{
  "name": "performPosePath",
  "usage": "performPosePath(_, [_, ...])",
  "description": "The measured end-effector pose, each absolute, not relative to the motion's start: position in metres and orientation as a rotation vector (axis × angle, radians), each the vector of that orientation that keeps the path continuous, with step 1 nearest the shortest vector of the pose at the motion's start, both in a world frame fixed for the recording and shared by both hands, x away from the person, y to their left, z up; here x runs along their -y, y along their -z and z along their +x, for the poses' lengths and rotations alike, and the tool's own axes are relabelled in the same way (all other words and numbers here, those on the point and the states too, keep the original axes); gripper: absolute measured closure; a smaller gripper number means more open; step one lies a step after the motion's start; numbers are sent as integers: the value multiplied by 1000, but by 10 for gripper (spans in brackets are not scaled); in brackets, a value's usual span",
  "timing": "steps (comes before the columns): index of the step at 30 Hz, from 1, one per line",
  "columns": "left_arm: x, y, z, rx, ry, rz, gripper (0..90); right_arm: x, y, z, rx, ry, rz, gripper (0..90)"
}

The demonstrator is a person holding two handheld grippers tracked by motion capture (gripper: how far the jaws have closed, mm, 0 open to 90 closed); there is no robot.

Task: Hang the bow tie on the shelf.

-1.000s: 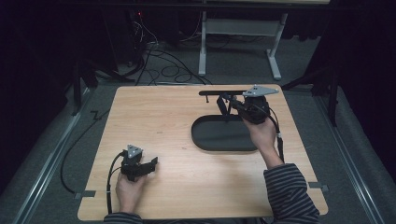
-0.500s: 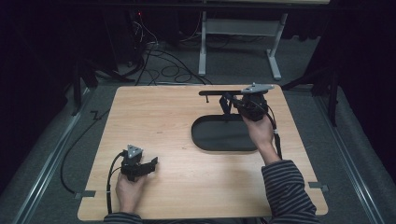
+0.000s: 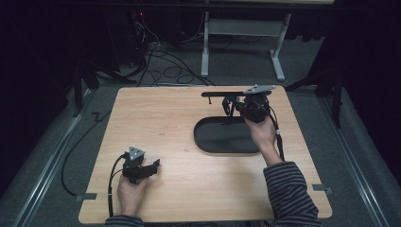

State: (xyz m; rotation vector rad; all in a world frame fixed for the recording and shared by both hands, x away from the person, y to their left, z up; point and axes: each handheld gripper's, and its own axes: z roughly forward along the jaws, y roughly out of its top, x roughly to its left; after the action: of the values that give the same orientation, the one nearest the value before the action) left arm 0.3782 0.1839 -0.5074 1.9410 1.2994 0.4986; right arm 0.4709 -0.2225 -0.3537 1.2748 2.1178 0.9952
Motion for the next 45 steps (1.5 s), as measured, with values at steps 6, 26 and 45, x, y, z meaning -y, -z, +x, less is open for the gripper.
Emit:
performPosePath(6, [-184,507,378,-1299,-498,1941,292,223,353,470,-2120,-1007,1268,806])
performPosePath(26, [-185,507,378,-1300,-492,1939,292,226,348,464,-2113,-1026,1254,748])
performPosePath(45, [-184,507,378,-1300,-493,1940,291,242,342,439,-2116,-1096,1222,681])
